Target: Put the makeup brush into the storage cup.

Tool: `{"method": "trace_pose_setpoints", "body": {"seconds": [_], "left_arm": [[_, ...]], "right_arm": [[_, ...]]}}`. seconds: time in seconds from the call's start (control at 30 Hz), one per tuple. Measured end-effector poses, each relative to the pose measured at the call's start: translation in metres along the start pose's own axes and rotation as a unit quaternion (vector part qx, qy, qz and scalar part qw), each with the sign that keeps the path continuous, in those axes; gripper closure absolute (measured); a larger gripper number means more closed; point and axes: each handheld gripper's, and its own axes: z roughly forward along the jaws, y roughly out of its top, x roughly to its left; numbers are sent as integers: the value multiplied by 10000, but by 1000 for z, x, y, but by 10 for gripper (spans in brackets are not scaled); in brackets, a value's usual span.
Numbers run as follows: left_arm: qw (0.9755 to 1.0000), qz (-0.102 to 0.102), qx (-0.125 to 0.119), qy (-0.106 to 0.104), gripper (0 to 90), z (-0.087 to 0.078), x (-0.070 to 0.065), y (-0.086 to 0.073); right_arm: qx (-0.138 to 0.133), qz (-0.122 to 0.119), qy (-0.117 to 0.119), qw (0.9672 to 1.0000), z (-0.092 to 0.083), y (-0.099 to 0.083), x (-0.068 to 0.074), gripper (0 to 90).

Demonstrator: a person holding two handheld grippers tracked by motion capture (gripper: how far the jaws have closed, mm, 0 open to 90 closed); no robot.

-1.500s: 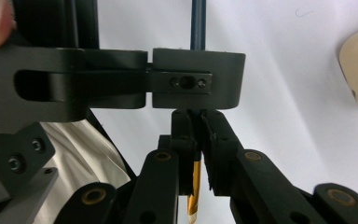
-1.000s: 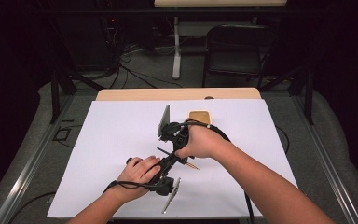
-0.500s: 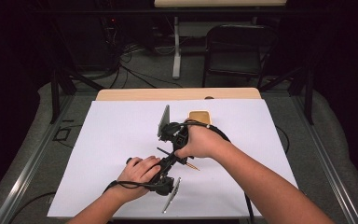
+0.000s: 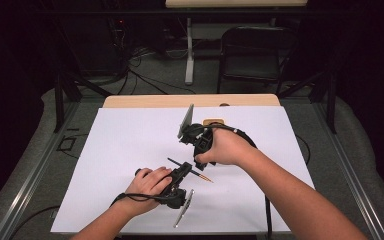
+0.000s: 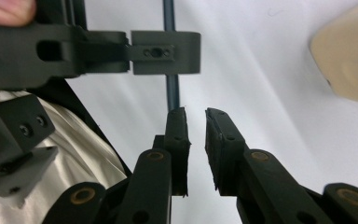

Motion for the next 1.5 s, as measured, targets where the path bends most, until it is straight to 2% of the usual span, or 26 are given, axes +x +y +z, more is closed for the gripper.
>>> {"method": "trace_pose_setpoints", "body": {"seconds": [0.1,0.13,0.17,0.2,0.37,0.57,0.63,0.77,0.8,0.83,0.87,1.03,1.07,1.13,1.17,1.27,1.37,1.47,1.5], "left_arm": [[10000,44,58,-43,834,-1,1,-1],[10000,31,52,-34,834,-1,2,-1],[10000,-70,-7,-14,834,-1,1,-2],[10000,-32,42,-27,834,-2,3,-2],[9990,-433,2,-83,834,-4,10,-8],[9978,-650,-45,-105,834,-4,17,-9],[9967,-801,-126,-108,834,-4,17,-10],[9949,-994,-127,-145,834,-6,23,-15],[9928,-1170,-195,-171,834,-6,23,-16],[9931,-1149,-152,-199,834,-7,26,-18],[9911,-1299,-229,-174,834,-6,25,-19],[9859,-1639,-258,-229,834,-6,33,-25],[9840,-1741,-294,-224,834,-6,33,-26],[9820,-1847,-316,-250,834,-5,35,-27],[9799,-1949,-323,-280,834,-5,36,-28],[9769,-2081,-372,-314,834,-5,38,-29],[9712,-2306,-458,-385,834,-5,41,-32],[9562,-2805,-661,-519,834,-4,43,-36],[9493,-3002,-729,-575,835,-4,45,-38]], "right_arm": [[-52,20,-13,10000,-2,-4,-3,784],[-60,34,-14,10000,-3,-6,-4,781],[-72,40,-39,10000,-3,-8,-5,777],[-92,44,-56,9999,-4,-9,-7,773],[-188,151,-53,9997,-6,-22,-13,763],[-345,239,-82,9991,-12,-35,-21,762],[-417,263,-112,9987,-12,-39,-23,760],[-455,271,-175,9984,-12,-46,-27,755],[-482,303,-188,9982,-12,-48,-27,754],[-502,305,-199,9981,-12,-50,-28,751],[-522,302,-224,9979,-12,-52,-29,745],[-658,290,-317,9969,-14,-60,-30,731],[-707,290,-322,9966,-14,-62,-30,731],[-813,291,-334,9957,-15,-67,-31,731],[-831,278,-340,9956,-15,-68,-31,732],[-900,295,-381,9948,-13,-72,-30,731],[-912,263,-417,9946,-10,-73,-29,729],[-1001,232,-459,9936,-8,-75,-28,728],[-1054,264,-461,9930,-8,-76,-28,728]]}}
